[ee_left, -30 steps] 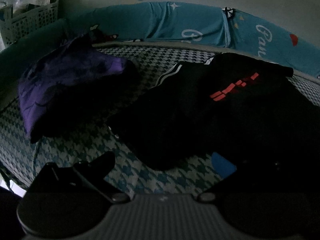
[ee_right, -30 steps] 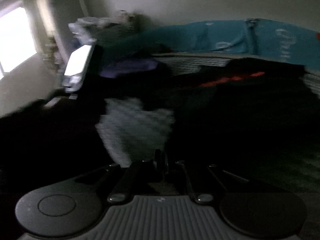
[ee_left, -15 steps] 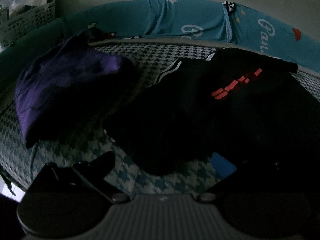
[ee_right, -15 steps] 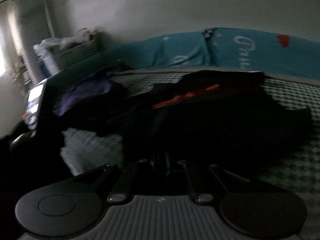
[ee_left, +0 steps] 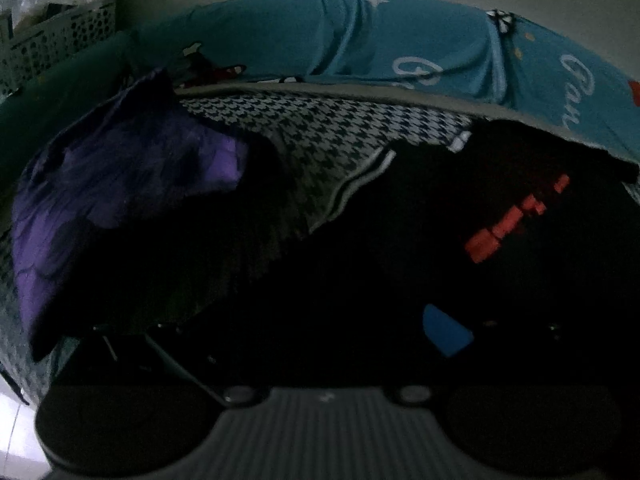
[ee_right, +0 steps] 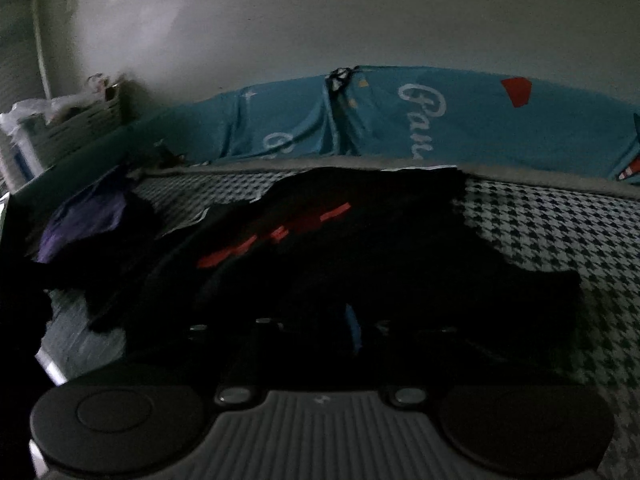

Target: Fold clothes

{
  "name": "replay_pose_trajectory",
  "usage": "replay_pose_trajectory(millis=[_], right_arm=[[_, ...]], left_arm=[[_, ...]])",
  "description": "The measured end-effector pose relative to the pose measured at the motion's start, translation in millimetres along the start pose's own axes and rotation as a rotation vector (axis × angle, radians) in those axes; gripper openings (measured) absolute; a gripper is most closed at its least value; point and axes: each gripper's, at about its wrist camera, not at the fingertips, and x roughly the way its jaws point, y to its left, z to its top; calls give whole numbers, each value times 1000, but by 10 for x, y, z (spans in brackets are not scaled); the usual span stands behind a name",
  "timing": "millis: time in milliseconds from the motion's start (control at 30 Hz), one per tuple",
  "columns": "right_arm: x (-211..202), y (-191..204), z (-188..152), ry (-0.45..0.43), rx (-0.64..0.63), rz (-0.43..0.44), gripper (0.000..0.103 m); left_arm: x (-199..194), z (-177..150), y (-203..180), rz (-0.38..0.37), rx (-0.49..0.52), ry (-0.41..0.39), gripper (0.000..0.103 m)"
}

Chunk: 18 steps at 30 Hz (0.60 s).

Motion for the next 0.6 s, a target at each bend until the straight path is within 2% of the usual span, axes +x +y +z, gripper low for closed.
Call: replay_pose_trajectory(millis=[400, 600], right_arm=[[719, -126, 426, 5, 13, 4, 30], [995, -83, 612, -24, -8, -15, 30]], left_arm=[[439, 488, 30, -37, -51, 10, 103], [660, 667, -6, -53, -46, 29, 103]])
